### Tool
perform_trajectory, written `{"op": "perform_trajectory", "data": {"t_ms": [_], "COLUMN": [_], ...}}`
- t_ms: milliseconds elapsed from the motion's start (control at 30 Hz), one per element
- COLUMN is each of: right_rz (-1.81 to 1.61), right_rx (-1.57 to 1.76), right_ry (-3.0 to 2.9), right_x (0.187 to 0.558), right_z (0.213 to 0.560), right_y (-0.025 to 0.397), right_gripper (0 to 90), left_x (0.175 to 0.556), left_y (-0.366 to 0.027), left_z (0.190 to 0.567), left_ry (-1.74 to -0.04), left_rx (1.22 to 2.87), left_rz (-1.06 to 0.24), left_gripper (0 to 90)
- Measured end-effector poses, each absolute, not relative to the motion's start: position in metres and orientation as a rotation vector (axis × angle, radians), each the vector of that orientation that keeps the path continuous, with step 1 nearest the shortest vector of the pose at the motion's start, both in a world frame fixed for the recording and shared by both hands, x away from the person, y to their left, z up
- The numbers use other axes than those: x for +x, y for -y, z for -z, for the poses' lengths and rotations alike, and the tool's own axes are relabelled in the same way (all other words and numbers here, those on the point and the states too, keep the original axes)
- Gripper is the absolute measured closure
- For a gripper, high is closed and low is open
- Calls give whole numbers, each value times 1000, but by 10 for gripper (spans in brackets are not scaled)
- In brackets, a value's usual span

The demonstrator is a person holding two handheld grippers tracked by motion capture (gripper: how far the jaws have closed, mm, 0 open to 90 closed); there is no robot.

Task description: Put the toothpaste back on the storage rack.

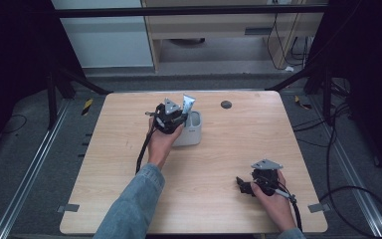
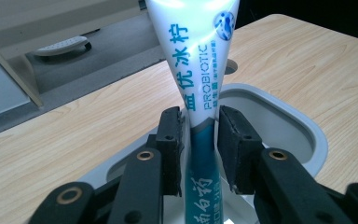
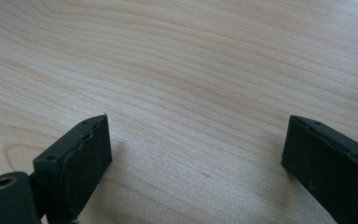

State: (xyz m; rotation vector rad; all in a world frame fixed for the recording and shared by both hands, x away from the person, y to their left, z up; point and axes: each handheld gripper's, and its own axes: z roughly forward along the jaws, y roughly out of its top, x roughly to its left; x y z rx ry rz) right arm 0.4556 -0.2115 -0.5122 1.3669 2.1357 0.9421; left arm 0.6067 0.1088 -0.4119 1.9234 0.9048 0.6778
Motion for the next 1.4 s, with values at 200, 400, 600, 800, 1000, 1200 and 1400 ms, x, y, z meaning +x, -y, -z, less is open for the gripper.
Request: {"op": "perform_trajectory", "data": {"t_ms": [200,400,600,800,1000,1200,1400], "right_rz": [-942,-942,-942,-942,-942,-942,-942], "right_rx": [1367,1368,1367,1367,1367,1367,1367], "right_ry": [-2136,-2135,-2136,-2136,-2135,-2136,-2135], "right_x": [456,456,456,456,456,456,456], "right_z": [512,512,512,512,512,512,512], "right_y": [211,211,211,211,211,211,211], "right_gripper": [83,83,83,83,83,83,83], "left_x": [604,605,603,598,595,593,591], "left_y": [-110,-112,-113,-111,-110,-111,-109], "left_z": [409,408,406,401,398,395,393], "left_ry": [-895,-898,-888,-868,-853,-840,-844], "left_rx": [1924,1925,1928,1933,1951,1982,2001], "left_rz": [-685,-688,-688,-710,-731,-741,-735], "left_gripper": [682,673,658,564,451,337,240]}}
